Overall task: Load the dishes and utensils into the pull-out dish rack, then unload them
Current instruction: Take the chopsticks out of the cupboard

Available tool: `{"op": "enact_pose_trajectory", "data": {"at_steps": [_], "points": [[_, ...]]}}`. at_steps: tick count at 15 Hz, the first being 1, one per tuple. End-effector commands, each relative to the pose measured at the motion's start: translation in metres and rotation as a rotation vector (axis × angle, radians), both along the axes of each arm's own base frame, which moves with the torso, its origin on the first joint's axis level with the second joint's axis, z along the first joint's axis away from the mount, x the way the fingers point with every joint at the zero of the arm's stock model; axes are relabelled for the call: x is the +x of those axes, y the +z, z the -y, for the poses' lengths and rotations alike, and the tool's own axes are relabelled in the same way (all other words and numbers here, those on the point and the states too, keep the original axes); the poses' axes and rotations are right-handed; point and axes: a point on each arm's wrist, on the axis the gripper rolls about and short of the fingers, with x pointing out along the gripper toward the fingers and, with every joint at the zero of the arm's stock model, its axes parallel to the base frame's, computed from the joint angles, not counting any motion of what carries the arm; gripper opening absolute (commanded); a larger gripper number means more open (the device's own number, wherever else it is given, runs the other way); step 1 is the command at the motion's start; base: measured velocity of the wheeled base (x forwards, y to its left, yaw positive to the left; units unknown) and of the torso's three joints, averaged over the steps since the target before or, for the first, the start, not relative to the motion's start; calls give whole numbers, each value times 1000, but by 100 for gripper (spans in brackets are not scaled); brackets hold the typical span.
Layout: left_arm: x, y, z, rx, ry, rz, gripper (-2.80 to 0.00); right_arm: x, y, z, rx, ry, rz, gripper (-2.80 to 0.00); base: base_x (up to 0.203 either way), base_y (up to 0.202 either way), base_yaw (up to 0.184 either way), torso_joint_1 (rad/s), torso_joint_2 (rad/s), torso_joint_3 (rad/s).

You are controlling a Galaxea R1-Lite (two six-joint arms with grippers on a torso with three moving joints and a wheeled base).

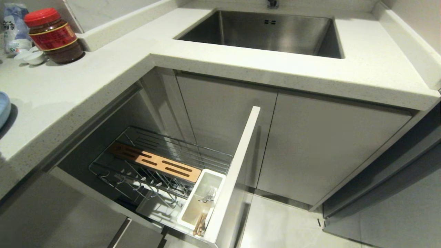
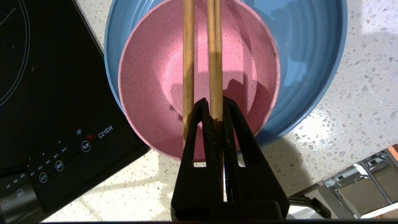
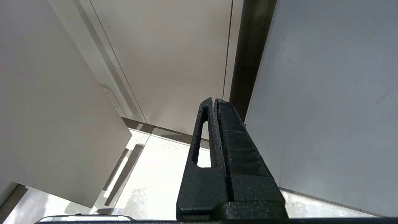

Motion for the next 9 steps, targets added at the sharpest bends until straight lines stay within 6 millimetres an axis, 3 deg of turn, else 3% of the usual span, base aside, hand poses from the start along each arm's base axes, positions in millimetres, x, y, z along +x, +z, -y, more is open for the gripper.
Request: {"op": "enact_pose_trajectory", "data": {"at_steps": [1,2,3,9], "points": [[-1,0,0,1,6,-1,-280,2,-7,0,0,0,-24,-280,0,0,0,0,0,0],[-1,0,0,1,6,-4,-92,2,-7,0,0,0,-24,-280,0,0,0,0,0,0],[-1,0,-1,1,9,-3,0,2,-7,0,0,0,-24,-280,0,0,0,0,0,0],[-3,2,-1,1,13,9,0,2,-7,0,0,0,-24,-280,0,0,0,0,0,0]]}}
